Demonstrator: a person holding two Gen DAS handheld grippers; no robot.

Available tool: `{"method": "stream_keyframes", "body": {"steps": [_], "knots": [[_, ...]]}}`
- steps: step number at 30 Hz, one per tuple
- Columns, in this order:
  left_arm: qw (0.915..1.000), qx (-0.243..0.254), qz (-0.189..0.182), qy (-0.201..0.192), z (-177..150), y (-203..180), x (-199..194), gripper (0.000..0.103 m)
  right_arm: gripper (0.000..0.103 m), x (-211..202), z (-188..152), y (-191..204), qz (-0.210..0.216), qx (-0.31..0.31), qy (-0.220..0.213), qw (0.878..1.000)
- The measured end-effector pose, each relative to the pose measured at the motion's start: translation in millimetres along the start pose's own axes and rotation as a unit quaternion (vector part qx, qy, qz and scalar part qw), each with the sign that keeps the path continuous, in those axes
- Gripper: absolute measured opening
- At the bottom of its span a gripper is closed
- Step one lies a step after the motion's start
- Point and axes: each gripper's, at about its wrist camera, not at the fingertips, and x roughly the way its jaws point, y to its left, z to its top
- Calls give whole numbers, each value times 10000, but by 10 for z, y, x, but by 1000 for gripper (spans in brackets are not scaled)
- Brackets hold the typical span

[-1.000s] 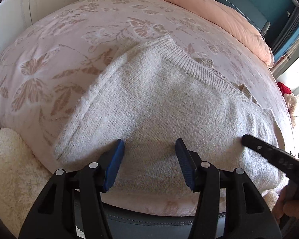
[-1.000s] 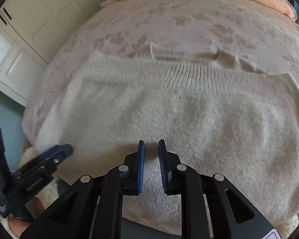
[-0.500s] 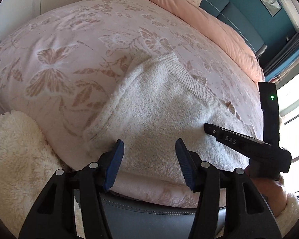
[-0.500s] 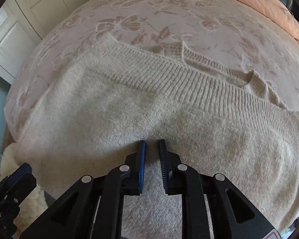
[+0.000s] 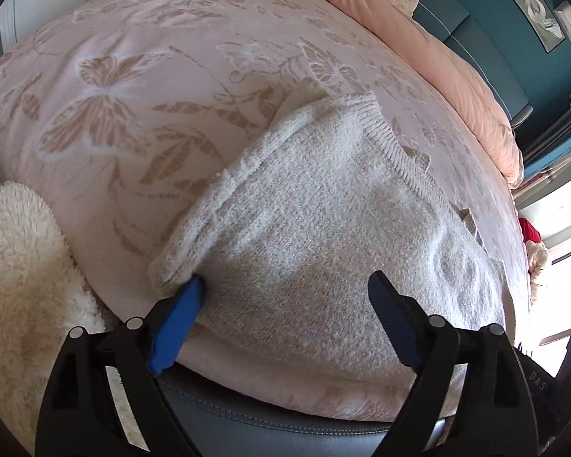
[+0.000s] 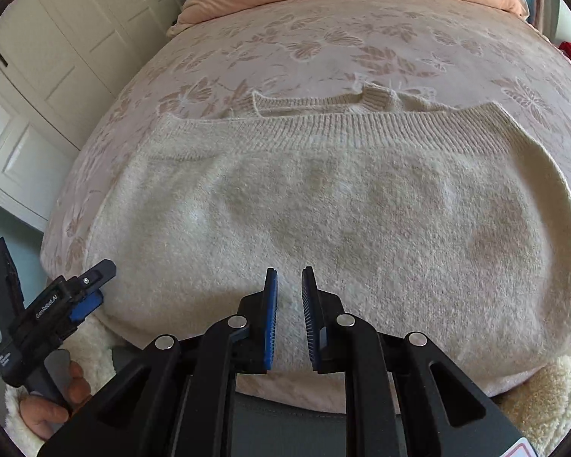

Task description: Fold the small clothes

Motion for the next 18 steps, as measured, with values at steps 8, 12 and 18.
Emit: {"method": "stream_keyframes", "body": {"steps": [8,12,18], "knots": [[9979,-628,21,-148,-43,129,-314,86,15,397,-51,191,-204,-460,367,9981],[9946,-1022,154,119,-90,269,-137,86,16,213,69,267,29,-408,154,9990],[9941,-1053,233,133,-2,262,39,85,16,569,71,263,-26,-501,464,9977]]}}
